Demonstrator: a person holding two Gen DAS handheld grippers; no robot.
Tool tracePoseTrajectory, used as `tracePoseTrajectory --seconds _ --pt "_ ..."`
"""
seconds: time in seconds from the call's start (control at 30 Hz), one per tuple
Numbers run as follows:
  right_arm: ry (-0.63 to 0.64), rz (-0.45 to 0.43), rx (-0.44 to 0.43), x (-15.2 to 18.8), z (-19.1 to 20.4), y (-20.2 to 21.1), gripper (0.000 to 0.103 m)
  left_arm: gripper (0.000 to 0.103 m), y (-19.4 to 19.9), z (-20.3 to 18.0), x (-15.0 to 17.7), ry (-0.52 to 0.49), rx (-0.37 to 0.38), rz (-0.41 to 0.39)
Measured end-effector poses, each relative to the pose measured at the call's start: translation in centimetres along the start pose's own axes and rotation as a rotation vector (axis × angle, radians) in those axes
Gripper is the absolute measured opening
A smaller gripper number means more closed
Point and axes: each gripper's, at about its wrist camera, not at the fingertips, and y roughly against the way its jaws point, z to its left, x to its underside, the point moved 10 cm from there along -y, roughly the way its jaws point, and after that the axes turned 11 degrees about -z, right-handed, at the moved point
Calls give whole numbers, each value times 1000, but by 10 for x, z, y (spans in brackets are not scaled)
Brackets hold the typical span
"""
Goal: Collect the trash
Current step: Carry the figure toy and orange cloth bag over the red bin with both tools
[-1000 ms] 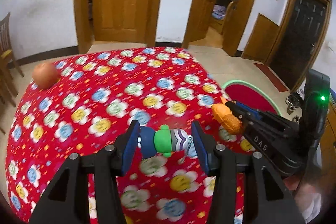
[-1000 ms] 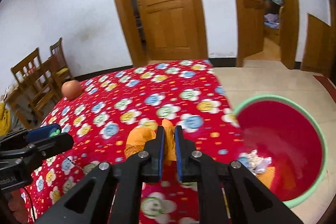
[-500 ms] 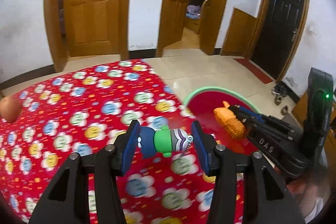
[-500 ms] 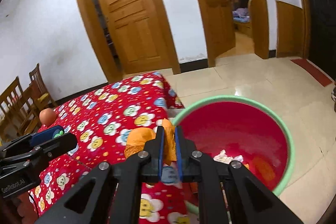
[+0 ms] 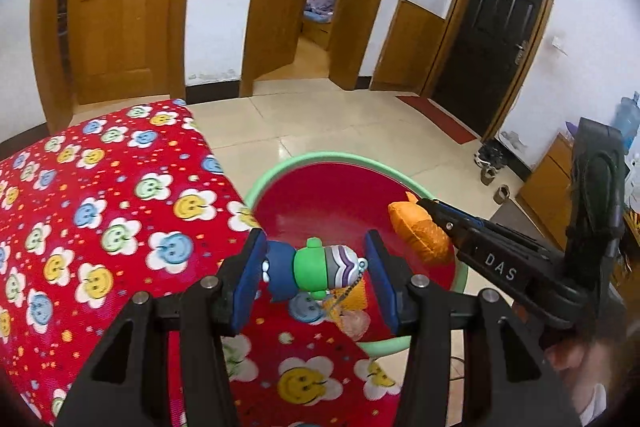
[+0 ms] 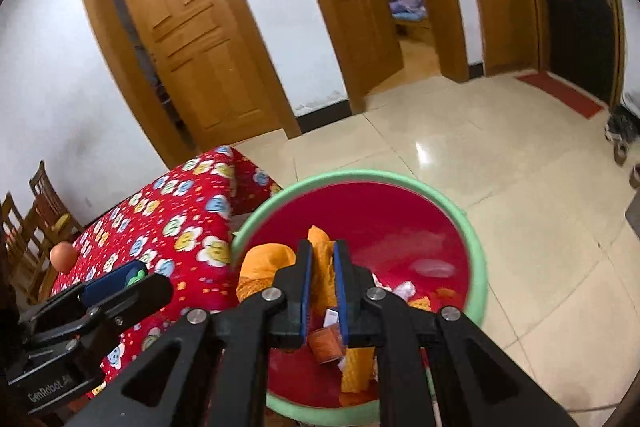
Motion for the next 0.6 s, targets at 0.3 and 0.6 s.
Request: tracePoseTrajectory --seconds 0.3,0.6 --pt "-9 16 33 7 -29 -2 14 90 -12 -11 -7 38 47 -47" --pt "14 5 35 6 -30 -3 16 96 -5 -10 -16 -8 27 -73"
